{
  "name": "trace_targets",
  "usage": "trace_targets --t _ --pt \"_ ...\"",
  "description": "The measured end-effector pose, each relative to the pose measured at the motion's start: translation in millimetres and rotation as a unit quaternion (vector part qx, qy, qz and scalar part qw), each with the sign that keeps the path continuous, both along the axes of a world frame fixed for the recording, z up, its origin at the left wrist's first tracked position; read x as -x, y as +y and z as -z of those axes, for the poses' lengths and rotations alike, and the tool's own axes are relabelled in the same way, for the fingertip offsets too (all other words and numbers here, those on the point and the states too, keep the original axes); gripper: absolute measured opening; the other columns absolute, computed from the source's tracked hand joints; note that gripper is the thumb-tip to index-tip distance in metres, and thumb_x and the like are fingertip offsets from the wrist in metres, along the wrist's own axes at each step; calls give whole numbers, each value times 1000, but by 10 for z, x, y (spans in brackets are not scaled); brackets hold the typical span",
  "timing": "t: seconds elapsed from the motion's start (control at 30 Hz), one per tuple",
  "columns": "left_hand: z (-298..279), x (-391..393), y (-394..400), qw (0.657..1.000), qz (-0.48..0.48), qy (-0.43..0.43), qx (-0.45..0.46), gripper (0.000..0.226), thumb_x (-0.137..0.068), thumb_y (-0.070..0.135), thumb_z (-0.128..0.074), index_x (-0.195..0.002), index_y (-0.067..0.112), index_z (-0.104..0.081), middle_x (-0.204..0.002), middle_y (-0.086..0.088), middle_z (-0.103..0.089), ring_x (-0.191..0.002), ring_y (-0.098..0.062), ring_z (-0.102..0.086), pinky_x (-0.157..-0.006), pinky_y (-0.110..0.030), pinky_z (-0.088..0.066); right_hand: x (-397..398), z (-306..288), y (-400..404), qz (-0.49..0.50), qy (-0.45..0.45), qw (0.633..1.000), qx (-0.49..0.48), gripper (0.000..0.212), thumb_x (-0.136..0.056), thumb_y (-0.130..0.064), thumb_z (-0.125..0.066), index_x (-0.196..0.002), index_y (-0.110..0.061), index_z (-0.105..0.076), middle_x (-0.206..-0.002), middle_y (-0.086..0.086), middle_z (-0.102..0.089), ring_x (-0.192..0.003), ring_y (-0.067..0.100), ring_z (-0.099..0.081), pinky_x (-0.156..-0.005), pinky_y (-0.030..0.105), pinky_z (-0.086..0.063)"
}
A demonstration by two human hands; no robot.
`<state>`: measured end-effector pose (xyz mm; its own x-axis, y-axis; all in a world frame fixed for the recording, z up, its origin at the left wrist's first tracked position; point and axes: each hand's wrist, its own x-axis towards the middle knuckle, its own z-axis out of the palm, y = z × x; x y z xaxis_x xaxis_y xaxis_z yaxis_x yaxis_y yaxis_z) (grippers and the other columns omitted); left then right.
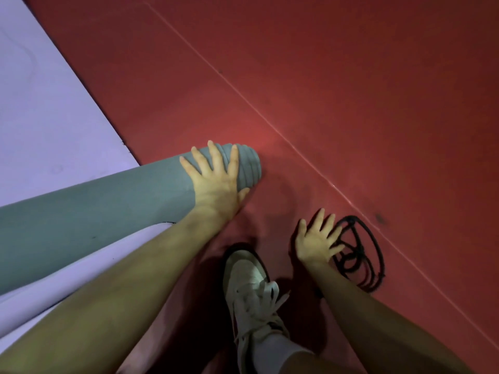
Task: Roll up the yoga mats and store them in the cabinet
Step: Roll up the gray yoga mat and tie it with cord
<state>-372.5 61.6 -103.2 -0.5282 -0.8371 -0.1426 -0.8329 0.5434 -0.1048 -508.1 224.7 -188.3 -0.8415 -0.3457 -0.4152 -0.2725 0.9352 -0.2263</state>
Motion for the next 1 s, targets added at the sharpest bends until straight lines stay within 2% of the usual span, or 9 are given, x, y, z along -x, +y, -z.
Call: trace_targets --t 0.13,0.23,0.3,0.37,0.47,0.6,0.73,0.87,1.0 --pt "26 -20 -53 1000 24 2 6 89 -89 68 -35 -152 23 8 -155 -28 -2 -135 -57 -12 -104 -71 -13 -51 13 -292 -148 10 985 87 60 -98 -41 -37 -151 -24 -14 -159 -1 -4 -146 24 2 -112 55 1" --pt "19 -56 -142 1000 29 9 6 88 -87 71 -34 -151 27 7 -155 -27 -2 -135 -56 -15 -104 -69 -16 -36 -58 -436 -258 36 947 186 54 -95 -38 -37 -147 -22 -31 -154 3 -26 -139 26 -27 -112 45 -19" --pt "0 -70 -203 1000 29 7 4 94 -83 75 -37 -151 29 8 -155 -26 -2 -135 -55 -16 -104 -68 -17 17 -89 -469 -225 88 941 236 52 -91 -35 -42 -138 -14 -47 -142 10 -46 -125 31 -45 -104 42 -33" --pt "-26 -79 -248 1000 28 7 -4 103 -76 79 -44 -150 30 8 -155 -25 -2 -135 -54 -16 -104 -67 -17 95 -81 -464 -159 147 947 236 46 -88 -32 -54 -126 -6 -55 -128 15 -54 -113 38 -51 -96 45 -37" --pt "-48 -81 -290 999 31 4 -23 113 -68 81 -53 -150 32 9 -155 -24 -1 -136 -53 -13 -107 -67 -13 168 -43 -494 -117 116 968 191 50 -85 -31 -67 -127 -8 -54 -128 14 -50 -119 36 -43 -100 48 -26" --pt "-75 -107 -356 999 35 5 -33 124 -61 81 -59 -149 32 13 -155 -26 4 -139 -52 -5 -107 -67 -6 275 -27 -662 -155 98 970 157 48 -90 -34 -60 -134 -20 -50 -140 2 -42 -126 29 -33 -103 44 -17" --pt "-116 -109 -435 998 48 -17 -36 130 -58 80 -64 -148 32 16 -154 -28 5 -139 -52 -7 -106 -69 -8 353 -6 -804 -152 82 979 111 21 -89 -29 -61 -107 -18 -65 -123 3 -50 -116 26 -36 -97 37 -16" --pt "-129 -142 -443 997 60 -25 -44 129 -60 75 -68 -149 31 16 -153 -25 -4 -138 -48 -14 -106 -67 -15 333 -123 -870 -185 86 963 176 4 -88 -19 -61 -84 -19 -60 -98 -4 -56 -102 20 -45 -86 28 -13" --pt "-215 -207 -402 997 68 1 -23 120 -64 74 -65 -150 31 8 -149 -21 -17 -131 -42 -27 -105 -61 -24 222 -458 -889 -135 23 938 318 17 -91 -15 -59 -92 -29 -49 -75 -14 -55 -88 20 -50 -79 16 -16"
